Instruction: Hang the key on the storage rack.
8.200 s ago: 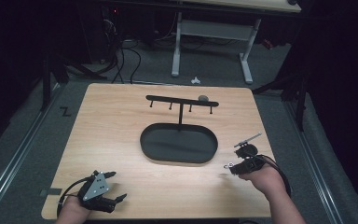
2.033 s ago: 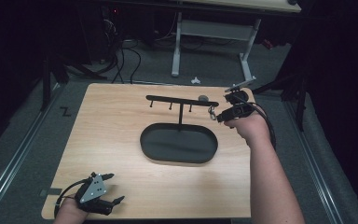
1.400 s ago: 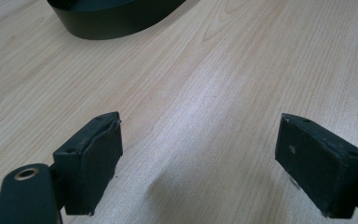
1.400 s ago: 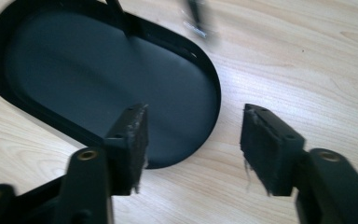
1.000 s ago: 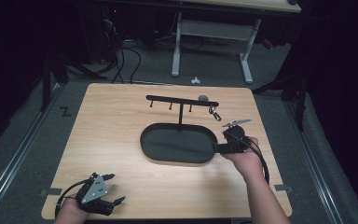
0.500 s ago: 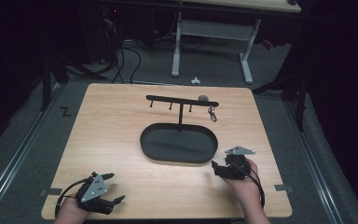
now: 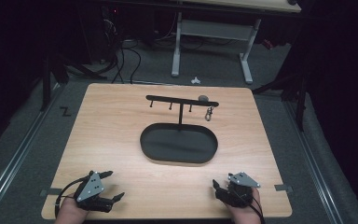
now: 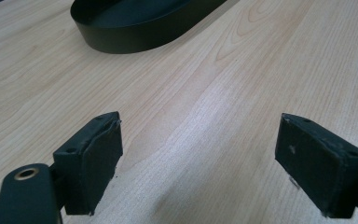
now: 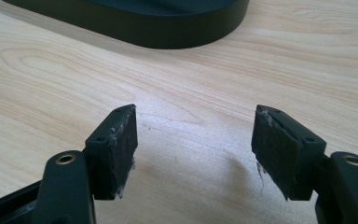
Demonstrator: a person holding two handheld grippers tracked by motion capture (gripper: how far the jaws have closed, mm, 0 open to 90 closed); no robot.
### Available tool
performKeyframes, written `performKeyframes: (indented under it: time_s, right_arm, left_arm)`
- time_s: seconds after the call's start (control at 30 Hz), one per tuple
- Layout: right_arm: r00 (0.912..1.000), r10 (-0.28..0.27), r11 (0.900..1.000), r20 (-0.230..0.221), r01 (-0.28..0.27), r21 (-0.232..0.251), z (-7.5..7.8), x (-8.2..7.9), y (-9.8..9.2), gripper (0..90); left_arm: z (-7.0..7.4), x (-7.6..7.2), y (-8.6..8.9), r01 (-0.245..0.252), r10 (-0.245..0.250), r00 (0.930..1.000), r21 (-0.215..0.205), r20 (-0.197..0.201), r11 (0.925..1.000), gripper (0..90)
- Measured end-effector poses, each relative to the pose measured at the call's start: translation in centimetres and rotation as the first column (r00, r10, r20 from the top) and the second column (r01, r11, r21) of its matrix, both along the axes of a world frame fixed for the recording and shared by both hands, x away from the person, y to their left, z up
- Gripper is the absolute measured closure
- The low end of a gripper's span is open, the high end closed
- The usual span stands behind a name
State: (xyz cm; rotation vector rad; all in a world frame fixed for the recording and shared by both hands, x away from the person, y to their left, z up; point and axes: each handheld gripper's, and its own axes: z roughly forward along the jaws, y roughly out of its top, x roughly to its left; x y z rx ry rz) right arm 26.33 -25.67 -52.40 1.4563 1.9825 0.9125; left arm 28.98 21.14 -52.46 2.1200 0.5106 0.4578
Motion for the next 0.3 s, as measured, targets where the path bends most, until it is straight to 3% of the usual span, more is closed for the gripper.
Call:
performKeyframes:
  time_s: [0.3]
  right_arm:
    - [0.9998, -0.011, 1.000, -0.018, 0.011, 0.020, -0.23, 0.42, -0.05, 30.3]
  left_arm:
    - [-0.14, -0.14, -0.01, 0.017, -0.017, 0.9998, 0.014, -0.007, 0.9998, 15.4]
